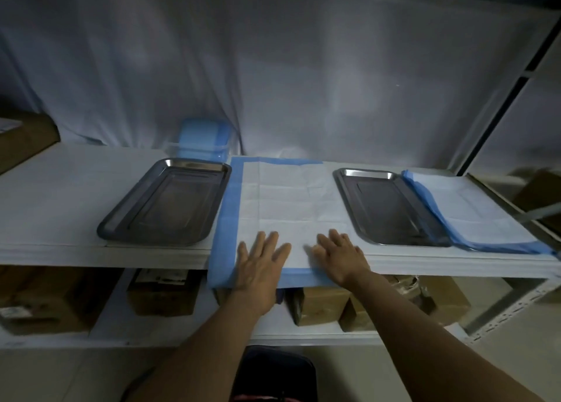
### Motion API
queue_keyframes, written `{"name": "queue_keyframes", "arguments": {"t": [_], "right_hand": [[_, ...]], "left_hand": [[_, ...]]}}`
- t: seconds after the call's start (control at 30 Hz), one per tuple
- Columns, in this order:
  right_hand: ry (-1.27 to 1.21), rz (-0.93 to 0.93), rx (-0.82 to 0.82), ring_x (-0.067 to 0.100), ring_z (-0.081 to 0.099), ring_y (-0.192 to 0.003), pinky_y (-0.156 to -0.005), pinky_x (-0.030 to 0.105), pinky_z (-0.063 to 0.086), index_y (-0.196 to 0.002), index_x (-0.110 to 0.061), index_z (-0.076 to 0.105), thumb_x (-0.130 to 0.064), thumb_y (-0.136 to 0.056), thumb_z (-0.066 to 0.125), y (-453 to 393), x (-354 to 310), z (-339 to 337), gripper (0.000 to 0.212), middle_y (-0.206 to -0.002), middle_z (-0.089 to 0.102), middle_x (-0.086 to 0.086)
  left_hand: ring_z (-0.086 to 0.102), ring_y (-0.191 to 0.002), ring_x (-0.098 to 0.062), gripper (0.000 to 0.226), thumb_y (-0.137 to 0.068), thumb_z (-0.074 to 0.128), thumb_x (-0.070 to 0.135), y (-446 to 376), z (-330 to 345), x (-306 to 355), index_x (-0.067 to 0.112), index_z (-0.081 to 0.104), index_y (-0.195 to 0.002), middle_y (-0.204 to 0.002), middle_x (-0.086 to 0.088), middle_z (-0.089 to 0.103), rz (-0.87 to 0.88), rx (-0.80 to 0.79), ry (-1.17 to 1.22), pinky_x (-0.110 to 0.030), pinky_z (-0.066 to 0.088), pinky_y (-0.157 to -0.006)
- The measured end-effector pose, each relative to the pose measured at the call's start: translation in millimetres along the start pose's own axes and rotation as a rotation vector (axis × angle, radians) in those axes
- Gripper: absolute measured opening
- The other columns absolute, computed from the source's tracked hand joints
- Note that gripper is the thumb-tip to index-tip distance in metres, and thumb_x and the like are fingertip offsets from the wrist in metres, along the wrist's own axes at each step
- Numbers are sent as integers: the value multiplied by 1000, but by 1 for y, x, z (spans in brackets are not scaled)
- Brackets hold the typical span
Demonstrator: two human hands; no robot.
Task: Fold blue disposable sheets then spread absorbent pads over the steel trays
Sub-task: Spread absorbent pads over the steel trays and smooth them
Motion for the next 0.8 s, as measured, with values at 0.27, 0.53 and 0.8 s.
{"name": "queue_keyframes", "arguments": {"t": [0.27, 0.53, 0.8], "right_hand": [[-440, 153, 182, 27, 52, -124, -105, 38, 41, -138, -18, 47, 1, -92, 46, 18, 54, -52, 50, -139, 51, 9], [-380, 200, 143, 26, 53, -120, -99, 33, 43, -133, -7, 47, -5, -81, 69, 26, 64, -60, 57, -129, 56, 11], [-618, 209, 116, 30, 58, -108, -87, 36, 50, -121, 4, 56, -30, -87, 66, 17, 48, -65, 50, -118, 60, 17]], "left_hand": [[54, -113, -28, 31, -95, 37, 11, -9, -53, -16, 15, 49, -122, -123, -8, 57, -75, 50, 80, -40, 41, -94], [50, -108, -27, 33, -103, 28, 13, -26, -86, -21, -1, 50, -124, -130, -16, 52, -14, -211, 339, -23, 39, -74], [47, -86, -13, 30, -96, 46, 29, -37, -106, -27, 13, 51, -121, -106, 0, 49, 3, -265, 277, -22, 36, -74]]}}
Point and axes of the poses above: each hand's wrist, its own y-axis away from the middle knuckle, its own z-axis out of the palm, x = y × z, the point moved 10 cm from there along -y, towards the middle knuckle
